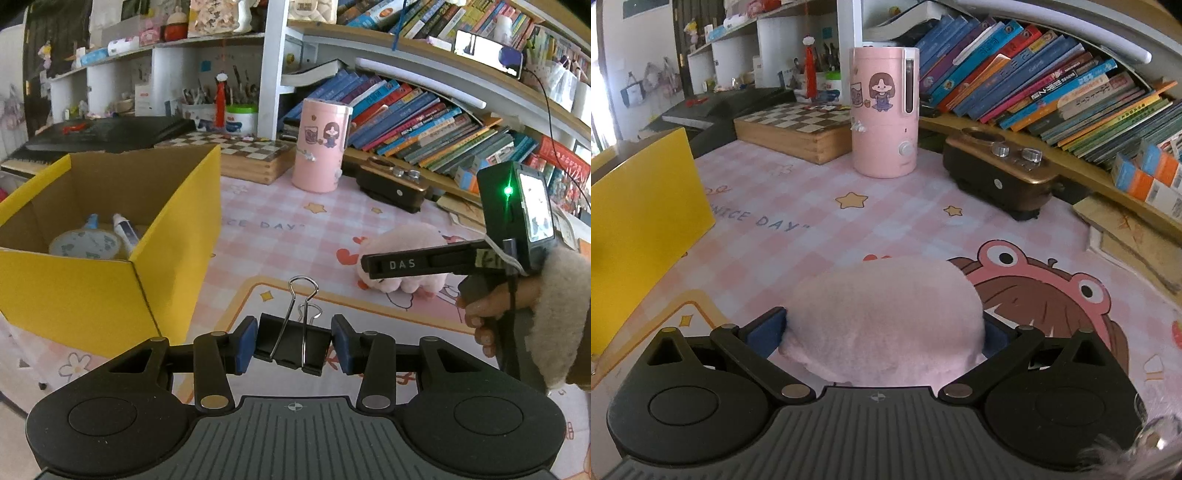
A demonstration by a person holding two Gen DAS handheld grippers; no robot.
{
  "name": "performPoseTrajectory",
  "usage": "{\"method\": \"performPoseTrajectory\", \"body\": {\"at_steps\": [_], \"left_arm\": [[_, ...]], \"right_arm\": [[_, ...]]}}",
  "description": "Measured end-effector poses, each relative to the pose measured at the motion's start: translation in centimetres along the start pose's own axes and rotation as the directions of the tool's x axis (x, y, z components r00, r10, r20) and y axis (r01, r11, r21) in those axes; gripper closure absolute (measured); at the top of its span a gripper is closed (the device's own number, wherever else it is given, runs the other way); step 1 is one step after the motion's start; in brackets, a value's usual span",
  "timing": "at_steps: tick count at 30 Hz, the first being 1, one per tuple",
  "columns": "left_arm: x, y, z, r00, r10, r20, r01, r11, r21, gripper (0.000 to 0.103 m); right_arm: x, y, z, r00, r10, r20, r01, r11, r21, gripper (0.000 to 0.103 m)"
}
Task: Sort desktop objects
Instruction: 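Grasp the pink plush pig with the right tool, then carry the pink pig with the right tool while the left tool carries the clip toward the box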
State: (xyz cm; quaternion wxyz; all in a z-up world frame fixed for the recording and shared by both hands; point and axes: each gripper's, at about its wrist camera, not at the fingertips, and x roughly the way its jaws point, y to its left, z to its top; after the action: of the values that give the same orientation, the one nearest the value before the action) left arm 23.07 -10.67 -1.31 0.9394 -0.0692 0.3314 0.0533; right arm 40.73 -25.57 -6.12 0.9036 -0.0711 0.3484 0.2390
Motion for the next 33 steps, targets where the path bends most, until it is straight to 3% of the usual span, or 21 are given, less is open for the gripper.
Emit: {"method": "performPoseTrajectory", "body": {"at_steps": [5, 8, 19, 33], "left_arm": [[-0.6, 0.0, -0.1, 1.000, -0.009, 0.008, 0.009, 1.000, 0.000, 0.061], [-0.9, -0.3, 0.1, 0.999, -0.025, 0.021, 0.025, 1.000, 0.004, 0.061], [-3.5, 0.5, 0.1, 0.993, -0.083, 0.085, 0.084, 0.996, -0.009, 0.061], [-8.3, 5.3, -2.0, 0.985, -0.119, 0.124, 0.122, 0.992, -0.023, 0.061]], "right_arm": [[-0.9, -0.1, 0.0, 1.000, 0.008, 0.012, -0.008, 1.000, 0.020, 0.017], [-2.1, -0.1, -0.1, 1.000, 0.003, 0.029, -0.004, 0.999, 0.041, 0.020], [-9.1, 1.6, -2.0, 0.999, -0.011, 0.045, 0.003, 0.987, 0.163, 0.020], [-16.1, 8.9, -5.4, 0.999, 0.004, 0.033, -0.010, 0.982, 0.190, 0.019]]}}
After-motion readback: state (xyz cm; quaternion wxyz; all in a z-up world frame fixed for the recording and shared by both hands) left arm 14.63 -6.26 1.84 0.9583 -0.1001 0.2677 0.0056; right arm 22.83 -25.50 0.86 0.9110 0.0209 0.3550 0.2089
